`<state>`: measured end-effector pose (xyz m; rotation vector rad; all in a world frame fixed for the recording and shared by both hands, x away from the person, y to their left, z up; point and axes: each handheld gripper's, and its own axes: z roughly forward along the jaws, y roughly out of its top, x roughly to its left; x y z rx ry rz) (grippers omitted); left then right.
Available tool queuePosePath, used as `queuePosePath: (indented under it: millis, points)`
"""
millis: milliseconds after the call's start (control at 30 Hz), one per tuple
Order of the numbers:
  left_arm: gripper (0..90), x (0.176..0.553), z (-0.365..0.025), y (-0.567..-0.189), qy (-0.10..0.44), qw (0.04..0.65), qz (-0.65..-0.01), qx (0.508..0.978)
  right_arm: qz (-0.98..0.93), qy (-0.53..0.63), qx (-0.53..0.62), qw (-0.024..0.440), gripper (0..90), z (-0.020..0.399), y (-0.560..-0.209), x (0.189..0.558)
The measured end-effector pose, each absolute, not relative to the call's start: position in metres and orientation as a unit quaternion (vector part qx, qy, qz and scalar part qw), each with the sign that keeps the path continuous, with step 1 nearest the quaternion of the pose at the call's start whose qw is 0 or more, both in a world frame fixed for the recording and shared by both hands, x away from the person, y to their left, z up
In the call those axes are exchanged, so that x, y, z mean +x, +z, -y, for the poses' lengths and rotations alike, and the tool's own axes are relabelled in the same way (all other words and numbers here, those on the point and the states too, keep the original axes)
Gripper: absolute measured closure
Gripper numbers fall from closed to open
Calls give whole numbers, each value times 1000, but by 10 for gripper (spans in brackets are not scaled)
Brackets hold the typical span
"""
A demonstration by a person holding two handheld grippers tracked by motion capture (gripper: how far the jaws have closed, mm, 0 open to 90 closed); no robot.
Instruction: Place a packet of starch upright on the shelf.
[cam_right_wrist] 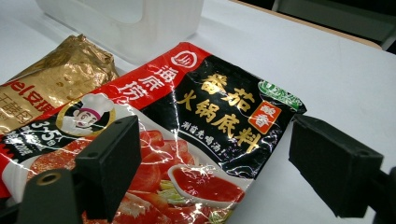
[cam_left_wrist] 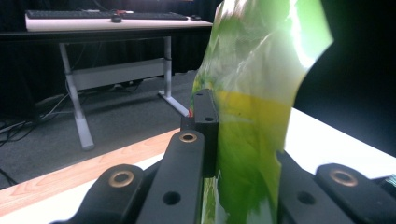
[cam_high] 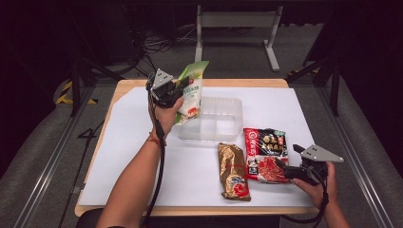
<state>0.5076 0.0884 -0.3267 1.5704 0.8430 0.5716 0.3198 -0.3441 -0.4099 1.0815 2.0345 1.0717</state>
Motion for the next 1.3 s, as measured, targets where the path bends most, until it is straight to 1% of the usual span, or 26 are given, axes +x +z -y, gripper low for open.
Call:
queuePosePath:
  millis: [67,267,400,533,600,767,833,967,1033,1300]
  points:
    - [900,510,-85,-328,253,594,-367,670,-766,401,405,296,174,344,-410,320]
    - [900,516,-75,-334,245,594,-376,668,-769,397,404,296,174,343,-411,320]
    - [900,516,-70,-337,244,587,-369,678,-768,399,405,297,174,344,-411,320]
    - [892,513,-63,-339,232,581,-355,695,-769,398,404,296,174,344,-411,320]
    - [887,512,-64,-341,222,581,-359,696,-769,397,404,297,174,343,-411,320]
    - [885,515,-75,-355,212,563,-369,709,-769,396,404,296,175,343,-411,320]
    - [883,513,-79,-356,204,565,-361,713,-769,397,404,297,174,343,-411,320]
    - [873,507,-81,-354,209,560,-345,724,-770,396,404,296,175,343,-412,320]
    - [873,505,-83,-356,209,549,-337,736,-770,396,403,296,175,342,-412,320]
    - [877,495,-99,-360,204,557,-322,738,-771,395,405,294,176,341,-412,320]
